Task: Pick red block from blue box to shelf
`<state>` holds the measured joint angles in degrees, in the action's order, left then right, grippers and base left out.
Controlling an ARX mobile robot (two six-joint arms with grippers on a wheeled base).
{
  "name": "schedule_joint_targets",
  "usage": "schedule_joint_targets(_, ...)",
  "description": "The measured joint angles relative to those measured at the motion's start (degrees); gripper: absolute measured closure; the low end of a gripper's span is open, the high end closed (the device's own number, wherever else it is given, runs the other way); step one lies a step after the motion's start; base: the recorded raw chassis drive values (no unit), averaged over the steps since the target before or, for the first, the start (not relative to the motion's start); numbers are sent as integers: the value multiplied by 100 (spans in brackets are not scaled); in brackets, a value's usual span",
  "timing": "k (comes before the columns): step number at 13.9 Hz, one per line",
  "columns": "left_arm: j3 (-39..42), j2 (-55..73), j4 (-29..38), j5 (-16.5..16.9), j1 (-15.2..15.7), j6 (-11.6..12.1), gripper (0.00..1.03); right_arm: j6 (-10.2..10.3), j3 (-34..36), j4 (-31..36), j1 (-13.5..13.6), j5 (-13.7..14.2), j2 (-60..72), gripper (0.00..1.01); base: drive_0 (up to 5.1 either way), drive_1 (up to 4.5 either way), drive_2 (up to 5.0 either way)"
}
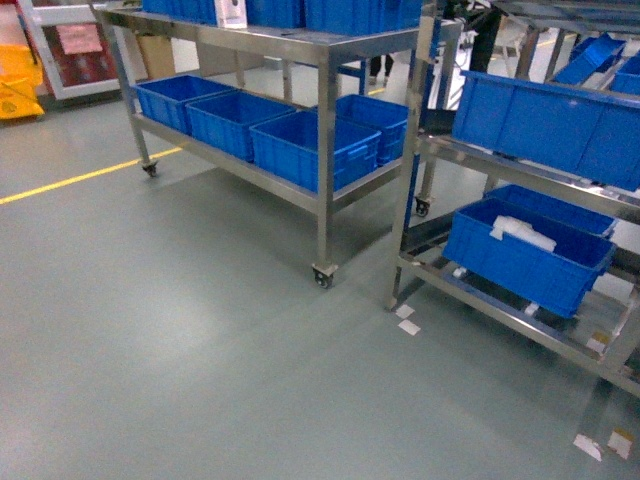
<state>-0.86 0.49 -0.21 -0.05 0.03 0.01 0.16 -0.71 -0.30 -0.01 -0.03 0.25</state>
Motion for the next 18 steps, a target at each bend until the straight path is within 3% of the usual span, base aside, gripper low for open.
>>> schedule_joint_targets(18,0,0,0,0,0,0,5,0,0,0,0,0,0,63,-145,-145,-145)
